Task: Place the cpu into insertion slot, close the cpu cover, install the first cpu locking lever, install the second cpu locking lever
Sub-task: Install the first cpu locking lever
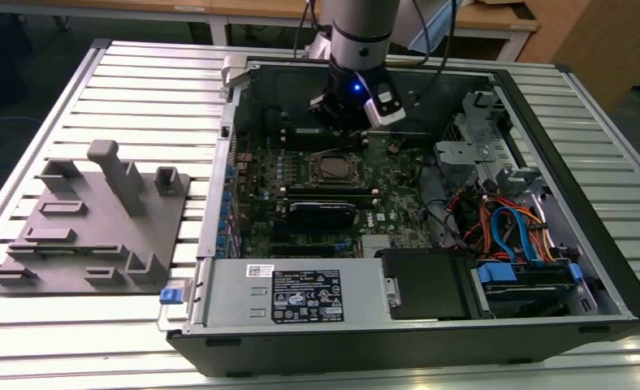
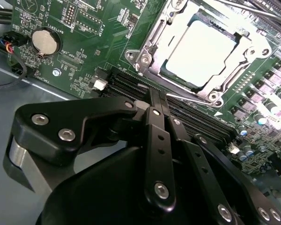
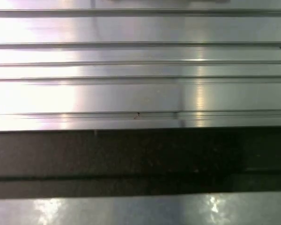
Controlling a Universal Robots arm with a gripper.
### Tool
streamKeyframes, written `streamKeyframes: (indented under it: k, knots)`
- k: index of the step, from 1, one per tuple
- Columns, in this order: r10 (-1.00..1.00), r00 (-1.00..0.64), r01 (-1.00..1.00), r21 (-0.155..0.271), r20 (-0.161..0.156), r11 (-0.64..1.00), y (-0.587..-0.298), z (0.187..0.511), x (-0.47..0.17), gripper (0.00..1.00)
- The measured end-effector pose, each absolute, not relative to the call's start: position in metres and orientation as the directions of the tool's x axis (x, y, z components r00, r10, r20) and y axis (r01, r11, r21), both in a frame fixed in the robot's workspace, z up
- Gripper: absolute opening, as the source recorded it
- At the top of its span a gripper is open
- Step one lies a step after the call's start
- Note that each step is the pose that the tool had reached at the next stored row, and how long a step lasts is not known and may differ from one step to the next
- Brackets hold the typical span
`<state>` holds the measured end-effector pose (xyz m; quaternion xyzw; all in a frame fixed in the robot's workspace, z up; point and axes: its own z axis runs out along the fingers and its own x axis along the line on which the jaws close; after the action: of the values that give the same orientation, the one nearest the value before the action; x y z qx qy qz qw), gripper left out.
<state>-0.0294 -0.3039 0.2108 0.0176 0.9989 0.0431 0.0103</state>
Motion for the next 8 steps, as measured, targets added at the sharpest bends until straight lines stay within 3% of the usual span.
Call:
streamKeyframes:
  k: [8]
  knots:
    - [0.034,-0.999,0.032,0.087,-0.019,0.996,-0.3039,0.2053,-0.0293,0.1]
